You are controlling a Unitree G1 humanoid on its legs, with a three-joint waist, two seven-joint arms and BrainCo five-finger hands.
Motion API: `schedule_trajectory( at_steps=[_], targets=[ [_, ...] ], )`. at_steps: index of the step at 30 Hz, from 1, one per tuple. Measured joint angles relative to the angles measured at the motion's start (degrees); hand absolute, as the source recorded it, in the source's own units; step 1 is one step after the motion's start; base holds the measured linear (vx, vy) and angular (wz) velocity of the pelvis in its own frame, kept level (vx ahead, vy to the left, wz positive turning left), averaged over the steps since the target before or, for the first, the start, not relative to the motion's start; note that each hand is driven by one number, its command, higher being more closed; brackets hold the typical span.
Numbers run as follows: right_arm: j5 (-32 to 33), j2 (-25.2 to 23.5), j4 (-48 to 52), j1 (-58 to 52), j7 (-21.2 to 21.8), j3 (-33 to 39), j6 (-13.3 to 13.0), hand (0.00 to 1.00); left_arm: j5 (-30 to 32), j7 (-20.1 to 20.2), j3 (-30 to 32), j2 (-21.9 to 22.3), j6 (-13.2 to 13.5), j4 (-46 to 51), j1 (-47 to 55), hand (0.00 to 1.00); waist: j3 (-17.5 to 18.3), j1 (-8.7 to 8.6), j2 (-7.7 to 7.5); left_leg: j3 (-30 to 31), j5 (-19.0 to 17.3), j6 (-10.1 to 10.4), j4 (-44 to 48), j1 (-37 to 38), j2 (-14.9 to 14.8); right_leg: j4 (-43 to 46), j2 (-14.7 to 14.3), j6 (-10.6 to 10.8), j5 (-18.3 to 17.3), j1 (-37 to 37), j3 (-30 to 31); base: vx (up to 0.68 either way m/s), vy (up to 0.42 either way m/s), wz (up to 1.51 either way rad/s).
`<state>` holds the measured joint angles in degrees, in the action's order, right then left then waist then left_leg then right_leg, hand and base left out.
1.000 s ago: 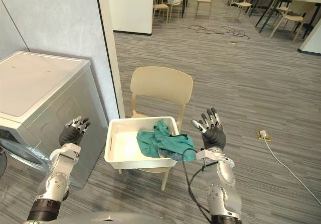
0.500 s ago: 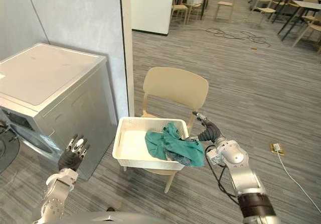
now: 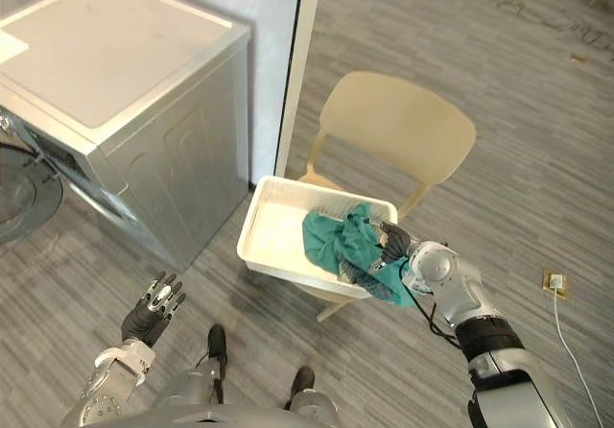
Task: Pick up the laundry basket with both hands and put the clothes into the washing machine.
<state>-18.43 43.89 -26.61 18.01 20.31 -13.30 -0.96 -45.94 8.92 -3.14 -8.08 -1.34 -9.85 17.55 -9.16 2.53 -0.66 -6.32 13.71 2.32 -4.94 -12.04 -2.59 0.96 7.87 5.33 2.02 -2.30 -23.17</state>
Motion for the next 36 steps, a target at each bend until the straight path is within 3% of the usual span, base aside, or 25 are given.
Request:
schedule_trajectory(
  at_steps=[2,14,18,25,36],
  targets=[
    [-0.02,-0.01,-2.11,1.98,-0.80,-0.38,-0.03,0.00,-0.05,0.03,-0.97,-0.57,0.01,0.23,-0.54,0.00,-1.94,0.69,0.55,0.70,0.47,-0.12,0.01,-1.75,0.33,0.75,0.36,0.09,-0.02,-1.52,-0.96,-0.01,0.024,0.20],
    [-1.31,0.18,-10.63,13.02,-6.51,-2.16,0.86,0.00,-0.26,-0.12,-1.39,-1.12,0.37,2.68,-1.15,0.00,-9.01,1.10,3.03,1.91,1.51,-0.06,0.36,-7.31,1.47,5.49,2.39,1.14,-1.67,-8.06,-2.49,0.04,-0.012,0.06],
    [-2.28,2.01,-11.94,15.61,-7.18,-2.16,1.19,0.00,-0.28,-0.27,-1.37,-1.09,0.72,2.87,-1.27,0.00,-9.84,1.10,3.83,2.44,1.91,-0.59,0.37,-8.77,1.78,8.18,3.18,1.09,-3.11,-10.35,-2.72,0.07,-0.041,0.09],
    [-8.69,6.81,-12.47,17.25,-9.09,-1.61,1.20,0.00,-0.27,-1.15,-1.41,-1.09,1.53,4.72,-1.34,0.00,-12.04,1.11,4.13,3.05,2.34,-1.06,0.38,-10.37,1.95,12.67,4.18,0.92,-5.75,-13.63,-2.80,0.07,-0.062,0.04],
    [-13.52,11.52,-7.66,16.85,-9.16,0.60,1.11,0.00,-0.13,-1.36,-1.54,-1.10,1.77,4.72,-2.40,0.00,-13.73,0.46,4.53,1.87,2.39,-1.05,0.39,-12.52,1.71,15.88,4.85,0.56,-7.52,-17.98,-1.55,0.04,-0.062,-0.05]
  ],
)
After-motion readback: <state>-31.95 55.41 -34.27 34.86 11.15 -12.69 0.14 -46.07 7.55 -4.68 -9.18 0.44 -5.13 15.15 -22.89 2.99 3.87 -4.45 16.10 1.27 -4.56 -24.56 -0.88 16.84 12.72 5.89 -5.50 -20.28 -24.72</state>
